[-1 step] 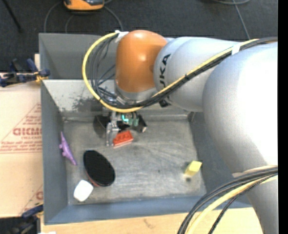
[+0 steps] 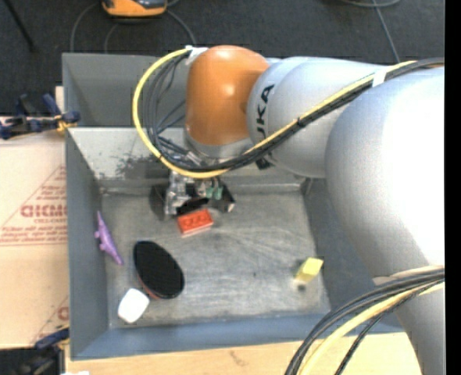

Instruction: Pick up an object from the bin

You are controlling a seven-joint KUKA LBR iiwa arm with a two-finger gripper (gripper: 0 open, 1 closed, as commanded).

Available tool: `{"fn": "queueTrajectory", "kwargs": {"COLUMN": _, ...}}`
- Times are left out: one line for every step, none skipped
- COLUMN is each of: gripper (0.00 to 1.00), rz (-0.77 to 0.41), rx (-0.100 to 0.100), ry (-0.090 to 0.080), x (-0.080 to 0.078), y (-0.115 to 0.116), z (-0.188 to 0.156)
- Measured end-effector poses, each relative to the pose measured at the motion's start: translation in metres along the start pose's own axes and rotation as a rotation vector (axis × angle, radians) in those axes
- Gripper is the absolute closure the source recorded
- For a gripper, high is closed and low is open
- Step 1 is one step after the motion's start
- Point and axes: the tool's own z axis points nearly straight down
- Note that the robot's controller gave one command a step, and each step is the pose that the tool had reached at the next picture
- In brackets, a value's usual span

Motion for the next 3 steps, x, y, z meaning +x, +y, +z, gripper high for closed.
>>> {"fn": "queueTrajectory", "kwargs": {"gripper": 1.0, "rz": 0.0, "rx": 0.0, "ry": 0.0, "x": 0.0, "y": 0.0, "z": 0.0}}
{"fn": "queueTrajectory", "kwargs": {"gripper": 1.0, "rz": -0.007, "rx": 0.001, "ry": 0.002, "x": 0.001, "y": 0.008, "z": -0.044}}
{"fn": "queueTrajectory", "kwargs": {"gripper": 1.0, "rz": -0.04, "rx": 0.003, "ry": -0.004, "x": -0.006, "y": -0.02, "z": -0.062}}
